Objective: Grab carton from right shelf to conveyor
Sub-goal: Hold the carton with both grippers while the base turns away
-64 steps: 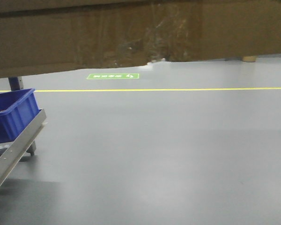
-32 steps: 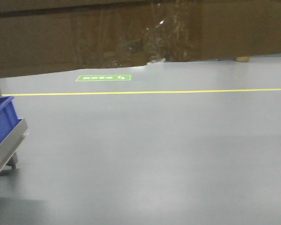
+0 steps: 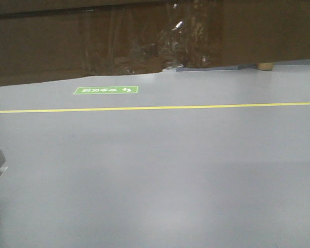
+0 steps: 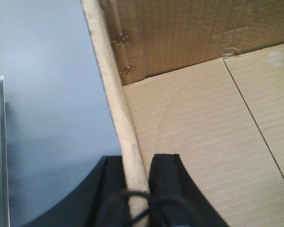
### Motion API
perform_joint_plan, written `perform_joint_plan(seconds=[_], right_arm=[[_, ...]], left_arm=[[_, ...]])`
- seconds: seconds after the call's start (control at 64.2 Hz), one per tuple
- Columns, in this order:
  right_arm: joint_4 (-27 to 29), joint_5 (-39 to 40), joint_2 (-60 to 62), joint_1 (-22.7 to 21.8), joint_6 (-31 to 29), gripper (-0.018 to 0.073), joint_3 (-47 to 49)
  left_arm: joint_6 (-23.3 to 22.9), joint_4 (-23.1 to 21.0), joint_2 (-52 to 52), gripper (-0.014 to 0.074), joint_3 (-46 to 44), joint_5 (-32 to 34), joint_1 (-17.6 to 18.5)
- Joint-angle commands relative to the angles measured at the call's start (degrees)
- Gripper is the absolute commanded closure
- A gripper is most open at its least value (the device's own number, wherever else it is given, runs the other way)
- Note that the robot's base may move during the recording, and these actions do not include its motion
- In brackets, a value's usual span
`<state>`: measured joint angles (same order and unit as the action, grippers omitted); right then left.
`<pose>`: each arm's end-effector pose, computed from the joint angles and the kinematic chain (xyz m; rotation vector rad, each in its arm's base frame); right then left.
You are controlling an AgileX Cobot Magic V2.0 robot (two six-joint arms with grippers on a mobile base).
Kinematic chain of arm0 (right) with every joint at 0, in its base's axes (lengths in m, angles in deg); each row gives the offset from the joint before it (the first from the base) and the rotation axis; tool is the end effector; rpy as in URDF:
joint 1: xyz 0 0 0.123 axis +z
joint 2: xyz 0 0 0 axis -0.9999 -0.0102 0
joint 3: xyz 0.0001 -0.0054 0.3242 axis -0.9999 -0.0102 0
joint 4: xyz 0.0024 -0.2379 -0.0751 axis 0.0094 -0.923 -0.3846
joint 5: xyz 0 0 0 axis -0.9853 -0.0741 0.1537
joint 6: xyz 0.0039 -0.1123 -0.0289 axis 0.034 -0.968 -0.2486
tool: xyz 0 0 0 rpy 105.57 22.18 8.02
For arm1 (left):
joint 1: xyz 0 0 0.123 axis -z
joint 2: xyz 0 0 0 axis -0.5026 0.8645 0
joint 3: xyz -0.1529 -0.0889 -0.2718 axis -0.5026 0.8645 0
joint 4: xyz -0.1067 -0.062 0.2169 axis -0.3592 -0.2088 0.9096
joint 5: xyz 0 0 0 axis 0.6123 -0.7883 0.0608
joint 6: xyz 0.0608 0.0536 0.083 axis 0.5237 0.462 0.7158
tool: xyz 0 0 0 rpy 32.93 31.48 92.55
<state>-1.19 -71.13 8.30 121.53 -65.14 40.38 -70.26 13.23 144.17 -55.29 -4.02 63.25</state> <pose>0.2340 0.1241 0.5059 -0.4046 2.1634 0.1901 0.2524 -0.1157 0.4969 0.1554 2.2985 -0.0170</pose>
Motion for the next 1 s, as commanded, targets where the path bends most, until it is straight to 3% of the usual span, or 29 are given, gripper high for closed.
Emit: perform_joint_plan(seconds=[0.0, 0.561, 0.981], right_arm=[[3.29, 4.92, 0.49, 0.44, -1.06, 0.0627, 0.08], [3.41, 5.37, 0.49, 0.44, -1.06, 0.0627, 0.08], [3.41, 5.37, 0.49, 0.44, -1.06, 0.0627, 0.08]], left_arm=[[0.79, -4.37, -0.52, 0.0616, -0.38, 5.01, 0.91], [0.79, -4.13, -0.52, 0.0616, -0.38, 5.01, 0.92], [0.79, -0.53, -0.52, 0.0616, -0.38, 5.12, 0.92]])
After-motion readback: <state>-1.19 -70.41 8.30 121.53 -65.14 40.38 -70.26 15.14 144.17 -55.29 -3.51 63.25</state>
